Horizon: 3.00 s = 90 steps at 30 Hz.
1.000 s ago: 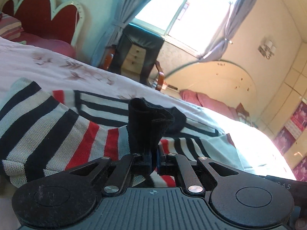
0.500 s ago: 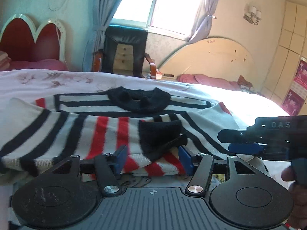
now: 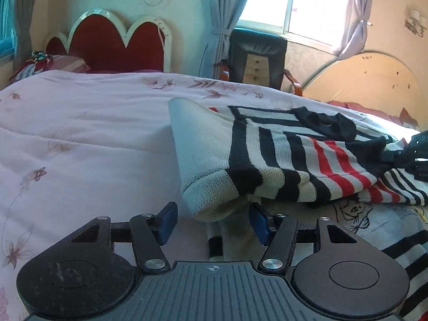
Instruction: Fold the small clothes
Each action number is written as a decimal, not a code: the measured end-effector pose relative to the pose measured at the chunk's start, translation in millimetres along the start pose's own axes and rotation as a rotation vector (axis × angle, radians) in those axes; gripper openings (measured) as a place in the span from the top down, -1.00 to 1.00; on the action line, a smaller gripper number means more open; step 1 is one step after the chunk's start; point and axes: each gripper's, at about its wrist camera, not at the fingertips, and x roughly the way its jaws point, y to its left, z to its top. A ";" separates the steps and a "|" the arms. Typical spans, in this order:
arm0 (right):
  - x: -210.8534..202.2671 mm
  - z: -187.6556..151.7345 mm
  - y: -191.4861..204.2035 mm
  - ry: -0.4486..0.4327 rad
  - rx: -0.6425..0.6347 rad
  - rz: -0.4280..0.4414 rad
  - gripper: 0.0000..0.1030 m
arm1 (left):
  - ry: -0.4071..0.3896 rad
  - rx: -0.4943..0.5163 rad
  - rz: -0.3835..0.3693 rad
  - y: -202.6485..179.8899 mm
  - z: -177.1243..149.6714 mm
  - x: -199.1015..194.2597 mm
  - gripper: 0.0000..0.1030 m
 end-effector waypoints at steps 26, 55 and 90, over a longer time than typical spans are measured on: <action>-60.1 3.0 -34.3 -0.127 -0.153 -0.165 0.87 | 0.055 0.044 -0.049 -10.6 9.6 16.6 0.33; -52.9 0.2 -23.3 -0.051 -0.293 -0.193 0.65 | 0.030 0.072 -0.231 -68.3 46.7 27.9 0.16; 55.7 24.0 59.3 0.003 -0.439 -0.095 0.64 | 0.032 0.136 -0.072 -39.6 99.2 109.6 0.01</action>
